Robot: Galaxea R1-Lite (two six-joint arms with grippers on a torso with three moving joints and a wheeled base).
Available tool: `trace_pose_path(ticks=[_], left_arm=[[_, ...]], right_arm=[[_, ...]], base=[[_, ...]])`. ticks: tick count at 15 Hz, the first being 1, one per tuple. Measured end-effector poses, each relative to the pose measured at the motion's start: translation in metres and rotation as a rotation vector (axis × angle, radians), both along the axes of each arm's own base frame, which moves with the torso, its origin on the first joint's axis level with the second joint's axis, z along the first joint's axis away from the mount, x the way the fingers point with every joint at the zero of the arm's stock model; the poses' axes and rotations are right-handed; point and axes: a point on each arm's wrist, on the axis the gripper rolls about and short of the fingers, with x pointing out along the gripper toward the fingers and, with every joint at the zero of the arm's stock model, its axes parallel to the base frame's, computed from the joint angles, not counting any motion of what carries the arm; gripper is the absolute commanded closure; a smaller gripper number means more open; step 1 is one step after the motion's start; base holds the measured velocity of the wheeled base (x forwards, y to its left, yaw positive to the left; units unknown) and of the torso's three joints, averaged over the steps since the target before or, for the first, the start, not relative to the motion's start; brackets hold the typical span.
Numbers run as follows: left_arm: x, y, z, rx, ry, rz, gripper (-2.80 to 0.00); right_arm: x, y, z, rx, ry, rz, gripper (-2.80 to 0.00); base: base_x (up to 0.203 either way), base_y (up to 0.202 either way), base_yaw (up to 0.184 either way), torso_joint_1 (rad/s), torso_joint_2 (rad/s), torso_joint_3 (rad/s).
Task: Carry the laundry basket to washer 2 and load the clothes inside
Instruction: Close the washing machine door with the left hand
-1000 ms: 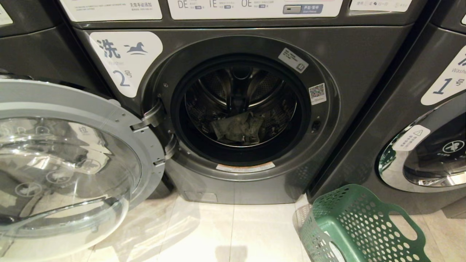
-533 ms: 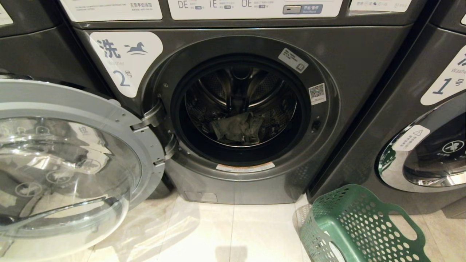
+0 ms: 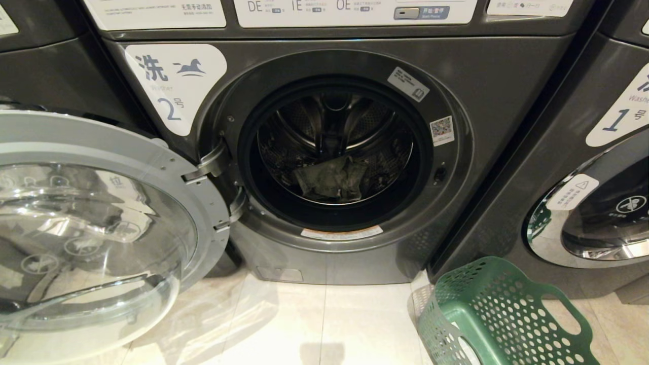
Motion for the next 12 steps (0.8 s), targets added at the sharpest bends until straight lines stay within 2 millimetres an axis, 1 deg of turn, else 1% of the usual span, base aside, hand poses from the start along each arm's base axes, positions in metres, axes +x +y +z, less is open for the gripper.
trace_pose_path(ticks=[5, 12], left_arm=[[0.0000, 0.0000, -0.0002, 0.013, 0.001, 0.000, 0.00], [0.0000, 0.0000, -0.0001, 0.010, 0.000, 0.003, 0.00]], right_arm=[[0.0000, 0.0000, 0.0000, -0.002, 0.000, -0.001, 0.00], [0.0000, 0.0000, 0.0000, 0.000, 0.000, 0.000, 0.00]], base=[[0.000, 0.000, 0.000, 0.001, 0.00, 0.018], [0.000, 0.000, 0.000, 0.004, 0.00, 0.184]])
